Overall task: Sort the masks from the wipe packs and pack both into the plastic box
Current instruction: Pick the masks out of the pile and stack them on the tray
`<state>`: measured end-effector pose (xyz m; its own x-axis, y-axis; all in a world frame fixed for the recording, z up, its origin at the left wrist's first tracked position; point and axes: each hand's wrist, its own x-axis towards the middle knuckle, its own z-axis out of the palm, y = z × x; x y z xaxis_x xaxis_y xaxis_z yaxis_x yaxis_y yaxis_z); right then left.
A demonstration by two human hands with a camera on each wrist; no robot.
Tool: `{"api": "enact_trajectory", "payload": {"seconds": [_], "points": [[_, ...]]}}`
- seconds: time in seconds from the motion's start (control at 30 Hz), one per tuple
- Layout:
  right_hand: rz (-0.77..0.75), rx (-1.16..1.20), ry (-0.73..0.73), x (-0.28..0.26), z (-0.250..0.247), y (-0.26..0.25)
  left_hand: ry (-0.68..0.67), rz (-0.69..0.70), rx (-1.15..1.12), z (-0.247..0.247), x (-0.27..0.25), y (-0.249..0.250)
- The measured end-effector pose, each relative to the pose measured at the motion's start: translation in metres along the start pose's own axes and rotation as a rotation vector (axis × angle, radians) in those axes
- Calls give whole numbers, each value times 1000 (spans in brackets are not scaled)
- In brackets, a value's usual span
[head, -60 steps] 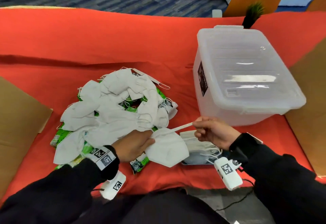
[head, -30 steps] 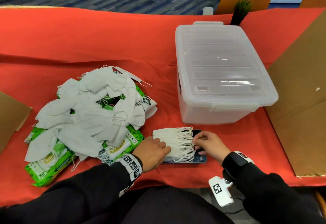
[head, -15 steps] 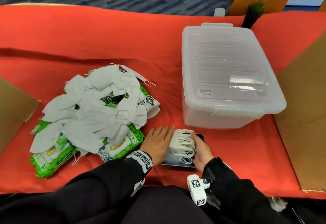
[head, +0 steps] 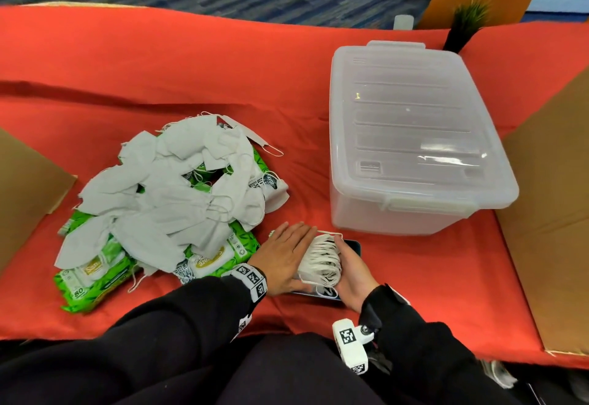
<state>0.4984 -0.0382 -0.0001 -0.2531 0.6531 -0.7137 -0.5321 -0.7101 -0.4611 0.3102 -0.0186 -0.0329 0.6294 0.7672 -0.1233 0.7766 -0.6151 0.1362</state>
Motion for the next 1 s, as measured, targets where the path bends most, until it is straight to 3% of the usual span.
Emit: {"api": "enact_trajectory", "payload": {"seconds": [0.27,0.37,0.47,0.53,0.77,1.0], "points": [[17,31,46,2,-4,0,-21,-6,-16,-3,-4,-7],[-47,-89,179,0,-17,-4,2,-72,-210,-27,-14,-19],[-141,-94,201,-13,-25,-16,65,-200,-485,-52,-41,-49],[-207,-149,191,-27,-20,-26,131,-296,-546,-61,-68,-79],[-270,-257,47,-46,49,-40,234,-688,-671,-78,-155,-168],[-254,-488,-89,-17,161,-16,307,-894,-571,-99,-216,-253]]}}
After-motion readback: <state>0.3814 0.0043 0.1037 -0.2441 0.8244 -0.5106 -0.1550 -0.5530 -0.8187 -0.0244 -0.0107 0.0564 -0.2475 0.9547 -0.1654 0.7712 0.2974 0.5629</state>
